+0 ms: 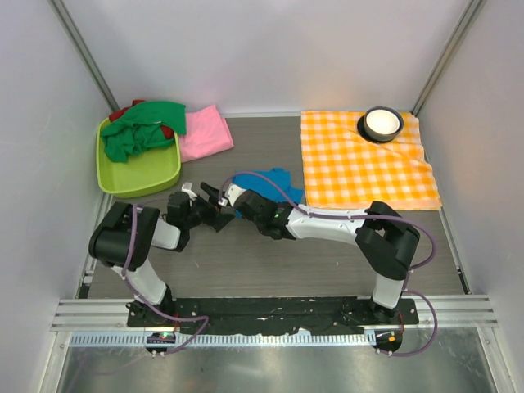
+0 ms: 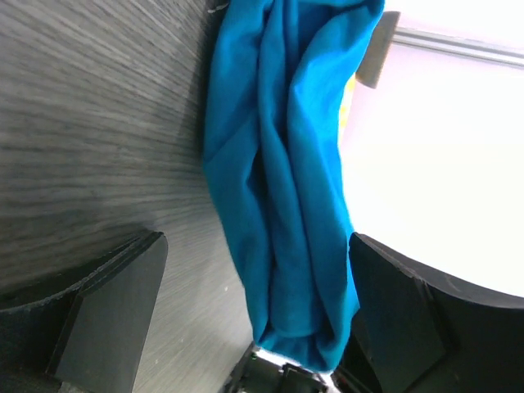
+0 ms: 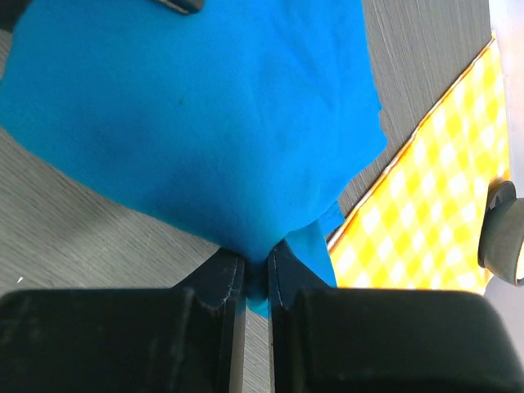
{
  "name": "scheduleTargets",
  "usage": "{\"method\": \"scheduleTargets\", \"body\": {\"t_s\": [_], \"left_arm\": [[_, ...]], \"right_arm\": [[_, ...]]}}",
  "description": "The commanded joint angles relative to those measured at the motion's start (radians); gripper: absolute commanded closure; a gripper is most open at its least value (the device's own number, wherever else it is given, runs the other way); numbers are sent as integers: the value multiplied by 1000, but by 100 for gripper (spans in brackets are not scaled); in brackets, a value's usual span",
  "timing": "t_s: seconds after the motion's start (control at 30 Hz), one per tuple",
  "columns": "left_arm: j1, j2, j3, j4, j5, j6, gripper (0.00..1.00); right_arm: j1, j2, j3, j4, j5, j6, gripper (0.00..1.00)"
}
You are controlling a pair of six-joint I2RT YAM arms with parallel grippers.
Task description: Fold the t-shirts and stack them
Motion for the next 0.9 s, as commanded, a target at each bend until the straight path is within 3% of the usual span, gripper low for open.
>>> {"method": "scheduleTargets", "body": {"t_s": [0.0,0.1,0.27,0.7,0.87], "left_arm": [[-3,150,-37,315,15,-130,0],[-1,237,-36,456,18,-199,0],[-4,294,-1,475,47,-215,0],[-40,280,6,455,128,-228,0],[-43,246,-2,343,151,-170,0]], "right_arm": [[19,-82,29,-10,31,2,99],[27,-97,13,-17,34,8,99],[41,-110,-7,-18,40,16,99],[65,-31,49,42,48,-14,99],[77,-7,101,44,57,-43,99]]}}
